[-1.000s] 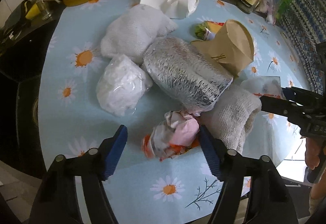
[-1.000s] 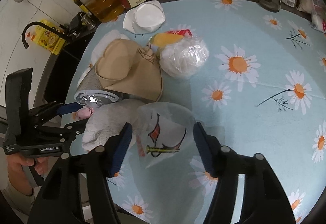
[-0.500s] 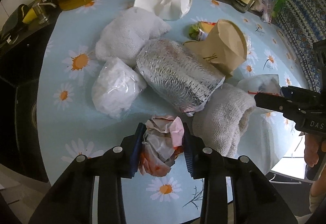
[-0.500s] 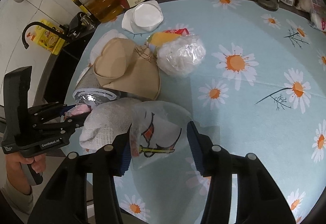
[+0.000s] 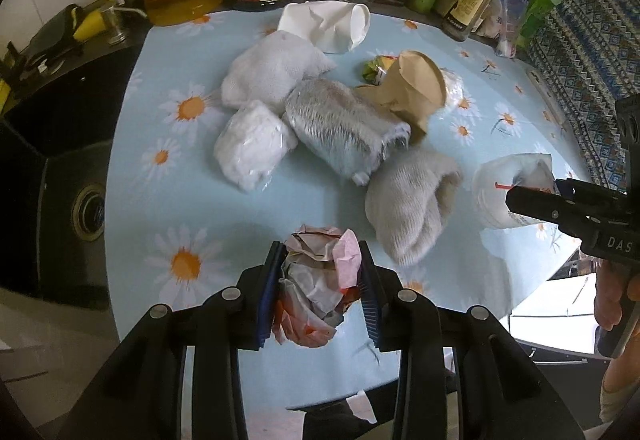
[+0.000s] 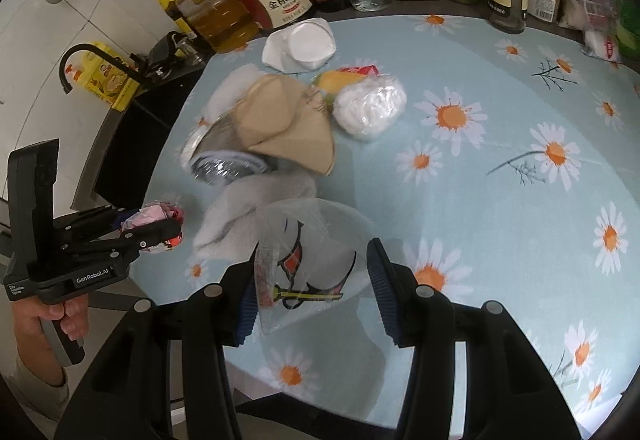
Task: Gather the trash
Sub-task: 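Carry both items down to the black bin and open both tools to drop them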
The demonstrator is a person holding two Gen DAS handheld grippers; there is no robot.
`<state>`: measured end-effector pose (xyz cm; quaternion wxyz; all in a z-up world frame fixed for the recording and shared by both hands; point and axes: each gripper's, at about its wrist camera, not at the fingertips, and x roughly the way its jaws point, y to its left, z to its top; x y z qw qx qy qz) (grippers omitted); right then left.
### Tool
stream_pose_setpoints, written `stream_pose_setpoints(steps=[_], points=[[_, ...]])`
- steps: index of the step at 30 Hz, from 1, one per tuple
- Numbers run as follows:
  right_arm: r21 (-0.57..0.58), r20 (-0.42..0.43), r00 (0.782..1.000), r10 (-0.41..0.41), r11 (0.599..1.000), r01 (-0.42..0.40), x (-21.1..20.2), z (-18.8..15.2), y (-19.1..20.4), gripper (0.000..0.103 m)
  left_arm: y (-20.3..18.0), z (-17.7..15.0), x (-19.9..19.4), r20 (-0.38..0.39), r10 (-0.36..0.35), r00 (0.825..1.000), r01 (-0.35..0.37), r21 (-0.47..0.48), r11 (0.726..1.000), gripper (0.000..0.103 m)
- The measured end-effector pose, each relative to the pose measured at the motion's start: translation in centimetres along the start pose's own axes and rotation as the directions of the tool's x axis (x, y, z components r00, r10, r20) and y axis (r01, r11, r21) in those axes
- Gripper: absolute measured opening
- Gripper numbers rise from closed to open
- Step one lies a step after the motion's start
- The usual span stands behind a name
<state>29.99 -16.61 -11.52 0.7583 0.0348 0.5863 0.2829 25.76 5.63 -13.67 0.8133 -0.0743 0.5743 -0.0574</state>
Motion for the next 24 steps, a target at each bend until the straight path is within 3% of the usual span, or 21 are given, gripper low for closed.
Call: stream_pose_setpoints(steps=[12, 24], points=[[-0.027, -0.028, 0.999, 0.041, 0.999, -0.042, -1.0, -6.0, 4.3, 0.050, -0.3, -6.7, -2.7, 0.007, -0.024, 1.000, 0.024, -0.015, 1.000, 0.034], [-0.088, -0.125, 0.988, 0.088, 0.991, -0.100, 0.9, -12.4, 9.7, 0.050, 0.5, -14.0, -3.2, -0.026, -0.052, 0.998, 0.050, -0.073, 0.996, 0.034]])
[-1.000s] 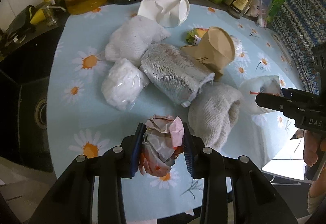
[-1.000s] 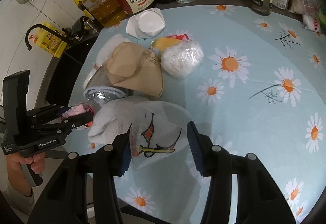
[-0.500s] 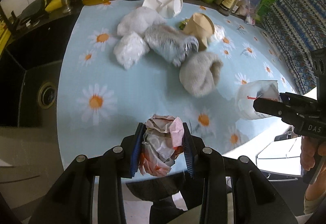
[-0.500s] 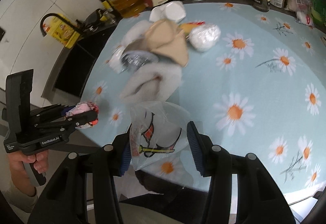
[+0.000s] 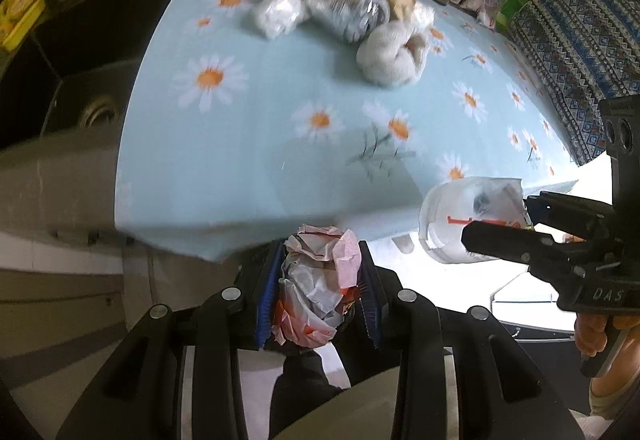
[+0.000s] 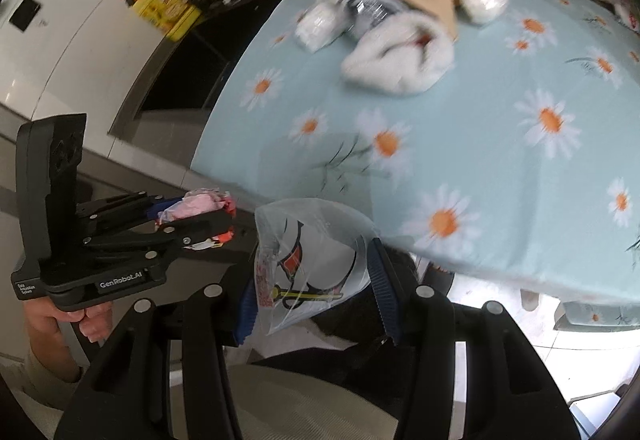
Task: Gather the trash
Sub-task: 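Carry both items down to the black bin and open both tools to drop them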
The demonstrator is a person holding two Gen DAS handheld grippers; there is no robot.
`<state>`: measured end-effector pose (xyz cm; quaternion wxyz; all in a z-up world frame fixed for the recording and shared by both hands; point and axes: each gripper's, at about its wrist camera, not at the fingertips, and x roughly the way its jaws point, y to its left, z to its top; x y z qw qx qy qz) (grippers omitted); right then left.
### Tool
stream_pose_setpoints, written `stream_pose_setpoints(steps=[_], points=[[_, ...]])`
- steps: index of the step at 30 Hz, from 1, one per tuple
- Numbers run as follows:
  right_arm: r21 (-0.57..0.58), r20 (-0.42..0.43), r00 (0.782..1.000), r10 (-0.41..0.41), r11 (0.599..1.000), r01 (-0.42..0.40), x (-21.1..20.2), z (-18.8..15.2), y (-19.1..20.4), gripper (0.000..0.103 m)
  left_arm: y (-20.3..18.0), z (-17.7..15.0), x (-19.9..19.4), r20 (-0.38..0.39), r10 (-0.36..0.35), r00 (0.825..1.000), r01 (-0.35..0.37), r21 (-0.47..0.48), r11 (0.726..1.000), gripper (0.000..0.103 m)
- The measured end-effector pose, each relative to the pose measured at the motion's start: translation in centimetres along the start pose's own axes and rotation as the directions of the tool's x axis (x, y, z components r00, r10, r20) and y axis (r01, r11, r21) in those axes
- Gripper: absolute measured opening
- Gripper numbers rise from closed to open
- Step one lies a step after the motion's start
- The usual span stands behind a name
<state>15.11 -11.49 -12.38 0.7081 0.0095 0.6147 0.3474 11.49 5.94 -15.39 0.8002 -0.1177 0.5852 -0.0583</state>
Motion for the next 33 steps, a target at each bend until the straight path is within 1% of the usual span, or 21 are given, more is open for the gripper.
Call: stream_pose_setpoints(steps=[3, 8, 13, 19, 24, 28, 29, 31, 32, 33], points=[[-0.002, -0.029, 1.000, -0.002, 1.000, 0.002, 1.1, -1.1, 0.6, 0.050, 0.8, -1.7, 0.6, -0.024, -0.005, 1.000, 0.004, -0.026, 1.000, 0.034], [0.012, -0.076, 0.997, 0.009, 1.000, -0.008, 2.9, -2.5, 0.9, 0.050, 1.7, -3.7, 2.2, -0.064, -0.018, 0.998, 0.014, -0.057, 0.998, 0.034], [0.033, -0.109, 0.994, 0.020, 0.999, -0.016, 4.3, -3.3, 0.8, 0.050, 2.1, -5.2, 4.0, -0.113, -0.033, 0.993, 0.026, -0.063, 0.998, 0.034], [0.049, -0.134, 0.991, 0.017, 0.999, -0.010, 5.7, -3.7, 0.6, 0.051, 2.4, -5.9, 5.2, -0.141, -0.039, 0.989, 0.029, -0.071, 0.997, 0.034], [0.068, -0.145, 0.989, 0.033, 0.997, -0.023, 6.6, -3.9, 0.5, 0.052, 2.1, -6.2, 5.6, -0.151, -0.038, 0.988, 0.027, -0.070, 0.997, 0.034], [0.096, -0.142, 0.989, 0.052, 0.995, -0.038, 6.6, -3.9, 0.0, 0.055, 2.5, -6.1, 6.0, -0.163, -0.028, 0.986, 0.015, -0.080, 0.997, 0.036], [0.100, -0.141, 0.988, 0.056, 0.994, -0.042, 6.6, -3.9, -0.1, 0.060, 2.6, -6.2, 6.1, -0.169, -0.021, 0.985, 0.007, -0.084, 0.996, 0.039], [0.116, -0.135, 0.988, 0.069, 0.992, -0.053, 6.5, -3.8, -0.3, 0.069, 2.7, -6.1, 6.4, -0.178, -0.017, 0.984, 0.001, -0.092, 0.996, 0.053], [0.123, -0.134, 0.988, 0.075, 0.991, -0.058, 6.5, -3.7, -0.4, 0.069, 2.8, -6.1, 6.4, -0.180, -0.015, 0.984, -0.004, -0.101, 0.995, 0.064], [0.128, -0.135, 0.988, 0.077, 0.990, -0.059, 6.5, -3.7, -0.5, 0.069, 3.0, -6.0, 6.4, -0.177, -0.019, 0.984, -0.001, -0.112, 0.994, 0.066]])
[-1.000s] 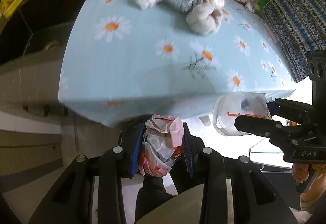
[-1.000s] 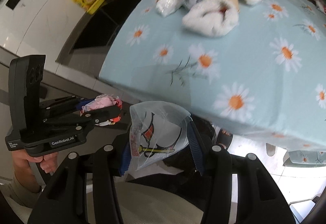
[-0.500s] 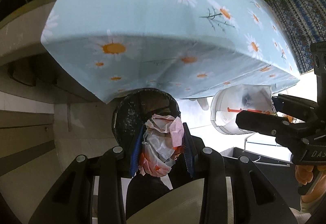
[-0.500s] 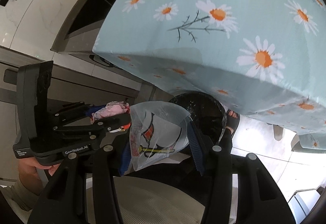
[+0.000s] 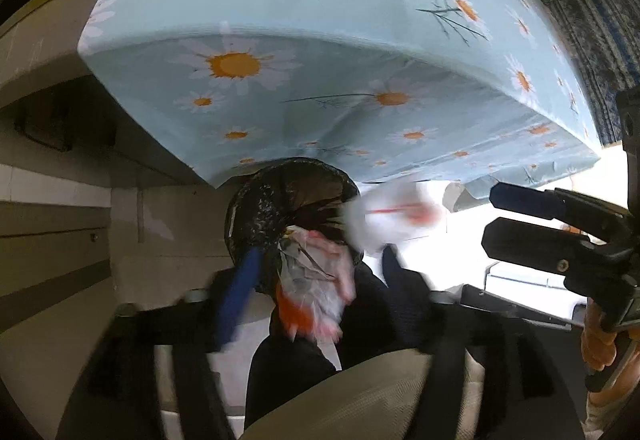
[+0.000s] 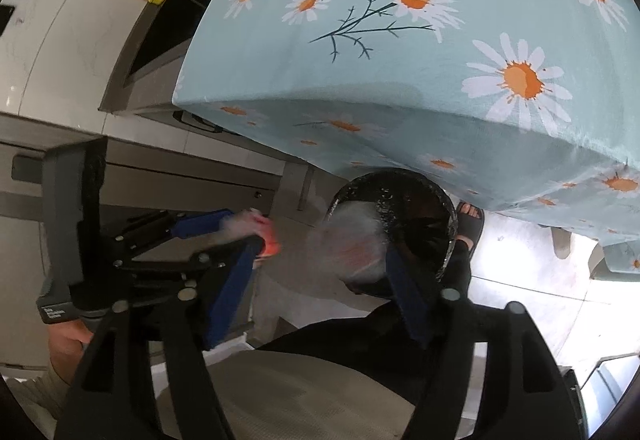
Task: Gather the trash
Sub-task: 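Carry both items down to the black bin and open both tools to drop them, then move both open tools back up to the trash pile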
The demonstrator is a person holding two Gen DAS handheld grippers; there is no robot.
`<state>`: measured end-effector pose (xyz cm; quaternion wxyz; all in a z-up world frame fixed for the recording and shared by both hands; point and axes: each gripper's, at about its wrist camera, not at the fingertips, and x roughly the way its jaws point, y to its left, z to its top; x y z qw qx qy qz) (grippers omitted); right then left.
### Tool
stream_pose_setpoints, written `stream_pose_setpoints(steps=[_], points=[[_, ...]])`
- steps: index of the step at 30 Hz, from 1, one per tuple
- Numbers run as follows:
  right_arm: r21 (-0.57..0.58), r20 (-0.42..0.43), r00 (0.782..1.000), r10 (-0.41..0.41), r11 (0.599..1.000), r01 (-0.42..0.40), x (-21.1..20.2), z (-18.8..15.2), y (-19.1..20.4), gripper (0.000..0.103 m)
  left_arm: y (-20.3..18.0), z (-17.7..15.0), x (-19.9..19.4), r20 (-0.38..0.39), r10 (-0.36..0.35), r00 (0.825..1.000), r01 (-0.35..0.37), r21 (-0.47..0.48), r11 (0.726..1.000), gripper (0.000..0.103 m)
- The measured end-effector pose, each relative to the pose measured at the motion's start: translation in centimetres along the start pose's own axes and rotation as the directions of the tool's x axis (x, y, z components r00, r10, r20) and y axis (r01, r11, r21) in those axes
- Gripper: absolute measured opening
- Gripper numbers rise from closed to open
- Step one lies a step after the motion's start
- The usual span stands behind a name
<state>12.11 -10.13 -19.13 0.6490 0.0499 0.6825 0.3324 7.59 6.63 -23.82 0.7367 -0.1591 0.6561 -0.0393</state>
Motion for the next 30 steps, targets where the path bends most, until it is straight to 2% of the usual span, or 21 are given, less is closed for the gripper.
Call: stream_pose_setpoints(steps=[18, 30], points=[[0.017, 0.030, 0.999, -0.013, 1.000, 0.012, -1.5, 0.1, -0.8, 0.069, -0.1, 0.2, -1.1, 0.016, -0.002, 1.000, 0.002, -0.002, 1.000, 0.066], [0.022, 0.084, 0.996, -0.024, 1.000, 0.022, -3.9, 0.3, -0.2, 0.069, -0.8, 0.9, -3.9, 0.080, -0.013, 0.997, 0.011, 0.026, 1.000, 0.066]])
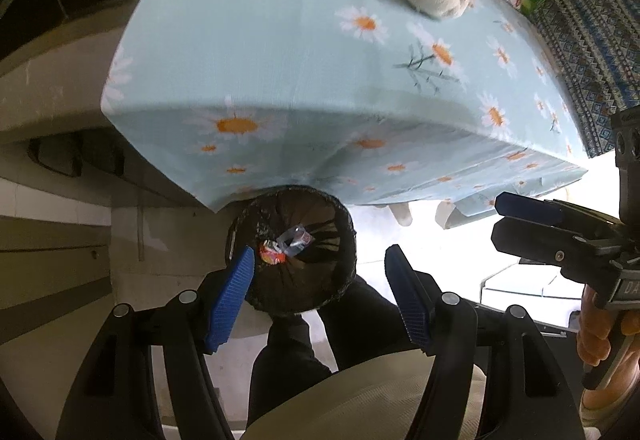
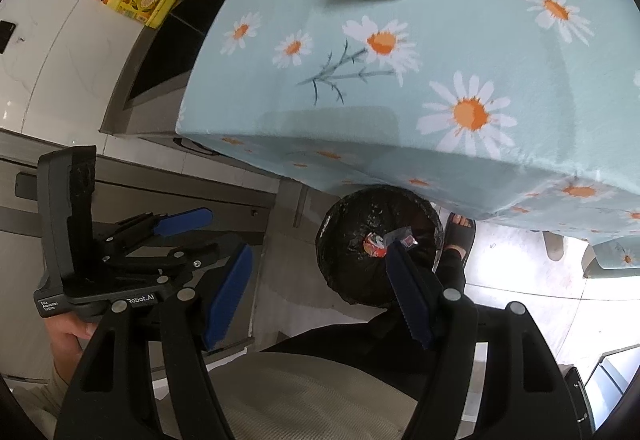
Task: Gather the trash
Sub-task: 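Move both open tools back up to the trash pile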
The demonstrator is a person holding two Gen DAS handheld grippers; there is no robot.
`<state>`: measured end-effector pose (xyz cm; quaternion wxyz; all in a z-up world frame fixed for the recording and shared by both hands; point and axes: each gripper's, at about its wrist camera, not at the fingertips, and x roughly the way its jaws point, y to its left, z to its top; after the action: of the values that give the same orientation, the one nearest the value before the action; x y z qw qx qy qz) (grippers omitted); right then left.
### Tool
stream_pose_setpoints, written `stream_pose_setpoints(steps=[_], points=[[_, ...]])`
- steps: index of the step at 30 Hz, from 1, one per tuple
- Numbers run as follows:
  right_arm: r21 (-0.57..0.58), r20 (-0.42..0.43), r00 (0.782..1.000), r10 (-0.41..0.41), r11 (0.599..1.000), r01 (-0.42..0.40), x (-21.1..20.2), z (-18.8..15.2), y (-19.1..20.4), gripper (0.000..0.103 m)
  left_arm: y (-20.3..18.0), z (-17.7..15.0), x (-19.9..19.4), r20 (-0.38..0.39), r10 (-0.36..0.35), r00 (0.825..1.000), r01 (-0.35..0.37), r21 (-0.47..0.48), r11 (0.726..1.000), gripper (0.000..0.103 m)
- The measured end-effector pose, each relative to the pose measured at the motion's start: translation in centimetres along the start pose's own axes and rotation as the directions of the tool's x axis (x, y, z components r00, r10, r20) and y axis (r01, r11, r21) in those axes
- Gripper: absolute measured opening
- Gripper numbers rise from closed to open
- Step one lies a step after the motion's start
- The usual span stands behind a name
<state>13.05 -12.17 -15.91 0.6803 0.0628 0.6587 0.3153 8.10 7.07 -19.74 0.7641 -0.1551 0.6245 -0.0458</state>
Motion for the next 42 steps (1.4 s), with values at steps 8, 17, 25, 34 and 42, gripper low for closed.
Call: stream_pose_setpoints(steps=[8, 17, 25, 34, 42], points=[[0.010, 0.079, 0.997, -0.004, 1.000, 0.003, -3.3, 0.9, -0.4, 0.069, -1.4, 1.8, -2.9, 0.070, -0.002, 0.998, -0.001, 0.033, 0.999, 0.066], [0.025, 0.155, 0.988, -0.030, 0.999, 0.027, -7.0, 2.7, -2.2, 0.069, -4.1, 5.0, -4.6, 0.116, -0.021, 0.993, 0.010, 0.094, 0.995, 0.066], [0.046, 0.198, 0.979, -0.055, 0.998, 0.047, -9.5, 6.2, -5.2, 0.069, -6.7, 9.4, -4.5, 0.133, -0.024, 0.991, 0.007, 0.132, 0.991, 0.066], [0.041, 0.196, 0.978, -0.070, 0.997, 0.063, -10.3, 11.6, -8.6, 0.069, -8.7, 14.4, -2.9, 0.123, -0.019, 0.992, 0.003, 0.129, 0.992, 0.066], [0.022, 0.176, 0.982, -0.070, 0.998, 0.067, -9.9, 17.6, -11.5, 0.069, -9.6, 17.9, -0.2, 0.087, -0.004, 0.996, -0.005, 0.096, 0.995, 0.066]])
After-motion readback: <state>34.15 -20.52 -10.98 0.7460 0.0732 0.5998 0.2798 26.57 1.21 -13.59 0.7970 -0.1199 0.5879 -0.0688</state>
